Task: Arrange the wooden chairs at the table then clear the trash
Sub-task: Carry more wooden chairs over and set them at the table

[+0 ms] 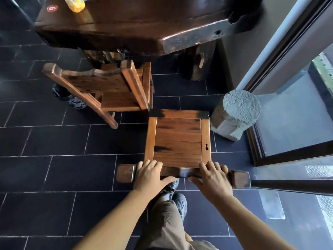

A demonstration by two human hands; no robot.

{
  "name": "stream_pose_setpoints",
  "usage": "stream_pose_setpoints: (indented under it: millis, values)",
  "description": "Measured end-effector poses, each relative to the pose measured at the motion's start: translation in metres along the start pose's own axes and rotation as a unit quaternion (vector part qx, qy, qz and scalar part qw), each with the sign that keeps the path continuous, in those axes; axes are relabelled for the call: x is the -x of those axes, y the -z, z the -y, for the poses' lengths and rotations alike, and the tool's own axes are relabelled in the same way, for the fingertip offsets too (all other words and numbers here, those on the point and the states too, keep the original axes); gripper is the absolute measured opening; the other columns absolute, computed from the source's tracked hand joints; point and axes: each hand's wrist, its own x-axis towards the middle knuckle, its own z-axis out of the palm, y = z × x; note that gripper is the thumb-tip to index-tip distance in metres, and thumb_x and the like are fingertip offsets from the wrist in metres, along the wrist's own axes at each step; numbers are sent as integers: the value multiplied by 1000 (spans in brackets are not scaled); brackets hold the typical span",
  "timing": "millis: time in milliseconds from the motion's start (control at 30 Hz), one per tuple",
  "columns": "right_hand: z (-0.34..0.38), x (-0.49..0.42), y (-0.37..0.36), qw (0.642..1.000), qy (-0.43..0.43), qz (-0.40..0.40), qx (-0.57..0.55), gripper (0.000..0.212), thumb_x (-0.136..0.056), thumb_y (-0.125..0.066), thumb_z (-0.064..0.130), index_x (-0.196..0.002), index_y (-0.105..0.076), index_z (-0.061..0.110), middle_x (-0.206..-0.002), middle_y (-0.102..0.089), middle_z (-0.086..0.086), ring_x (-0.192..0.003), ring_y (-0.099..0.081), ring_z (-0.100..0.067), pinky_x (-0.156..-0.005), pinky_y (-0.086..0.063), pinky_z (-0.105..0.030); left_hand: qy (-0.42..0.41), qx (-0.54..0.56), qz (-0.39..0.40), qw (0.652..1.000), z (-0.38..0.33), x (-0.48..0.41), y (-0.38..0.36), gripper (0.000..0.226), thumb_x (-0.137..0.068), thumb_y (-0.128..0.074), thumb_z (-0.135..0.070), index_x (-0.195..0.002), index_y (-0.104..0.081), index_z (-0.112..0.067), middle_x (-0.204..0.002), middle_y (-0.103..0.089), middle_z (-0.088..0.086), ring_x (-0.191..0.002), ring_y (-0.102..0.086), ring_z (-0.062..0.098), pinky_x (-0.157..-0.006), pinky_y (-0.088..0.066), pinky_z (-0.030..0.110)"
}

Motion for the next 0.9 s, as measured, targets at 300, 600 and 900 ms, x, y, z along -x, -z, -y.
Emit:
stream_pose_setpoints:
  millis: [300,600,900]
  values:
    - [-2,-8,0,1000,-3,-3,-9,49,-75,-67,68,-83,-54,21,-85,-57,-2,-86,-56,-30,-79,-38,-46,10,9,-31,999,2,-10,-10,78,-72,-37,-90,-92,-68,-21,-90,-65,-7,-90,-58,22,-87,-42,41]
    - [-21,-61,4,999,2,9,-33,51,-68,-69,72,-79,-56,23,-80,-58,1,-84,-60,-28,-79,-39,-43,16,25,-32,999,-2,-55,4,91,-68,-18,-96,-89,-65,-21,-90,-62,-6,-92,-55,22,-87,-37,40]
    - [-38,-98,11,998,33,-12,-53,50,-63,-78,66,-85,-64,24,-76,-63,4,-78,-64,-26,-86,-38,-44,27,21,-52,998,-6,-85,9,89,-70,-20,-95,-82,-64,-19,-83,-62,-4,-86,-57,24,-80,-36,40]
